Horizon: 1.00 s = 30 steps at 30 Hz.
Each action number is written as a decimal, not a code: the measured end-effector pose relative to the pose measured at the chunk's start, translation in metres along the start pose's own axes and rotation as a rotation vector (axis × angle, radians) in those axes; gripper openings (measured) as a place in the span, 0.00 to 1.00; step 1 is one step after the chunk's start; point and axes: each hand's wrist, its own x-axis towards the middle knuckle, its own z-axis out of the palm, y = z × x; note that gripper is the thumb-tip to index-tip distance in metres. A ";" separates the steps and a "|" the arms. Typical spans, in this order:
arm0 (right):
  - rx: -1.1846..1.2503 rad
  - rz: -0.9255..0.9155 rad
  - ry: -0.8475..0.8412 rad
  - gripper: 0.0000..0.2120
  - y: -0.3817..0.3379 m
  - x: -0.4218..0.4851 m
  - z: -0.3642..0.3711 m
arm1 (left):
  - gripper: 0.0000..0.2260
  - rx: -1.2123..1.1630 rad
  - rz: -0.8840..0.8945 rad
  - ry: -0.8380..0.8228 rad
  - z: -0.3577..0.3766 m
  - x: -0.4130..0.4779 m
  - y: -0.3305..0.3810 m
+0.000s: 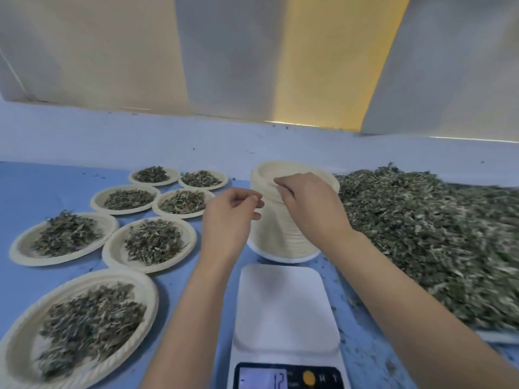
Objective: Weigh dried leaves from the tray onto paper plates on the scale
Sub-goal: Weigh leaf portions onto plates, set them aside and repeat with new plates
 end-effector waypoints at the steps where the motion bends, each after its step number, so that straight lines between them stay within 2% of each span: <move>1: -0.020 -0.005 -0.009 0.15 0.000 -0.002 0.001 | 0.08 0.015 0.015 -0.002 0.001 -0.003 -0.001; 5: -0.049 -0.009 -0.033 0.15 0.000 -0.003 0.004 | 0.08 0.056 0.075 0.028 0.002 -0.007 -0.001; 11: -0.070 -0.015 -0.050 0.15 0.001 -0.001 0.003 | 0.08 0.005 0.072 0.062 0.001 -0.007 -0.001; 20: 0.022 -0.065 0.117 0.15 0.002 0.005 0.008 | 0.08 0.026 0.031 0.089 0.007 -0.010 -0.002; 23: 0.113 -0.160 0.218 0.15 -0.005 0.002 0.002 | 0.08 -0.041 -0.002 0.109 0.006 -0.010 -0.003; 27: 0.152 -0.395 0.348 0.15 -0.022 -0.020 0.001 | 0.09 -0.196 -0.072 0.165 -0.004 -0.007 0.000; 30: 0.189 -0.502 0.341 0.13 -0.027 -0.040 0.003 | 0.12 -0.220 -0.133 0.205 -0.016 -0.008 -0.001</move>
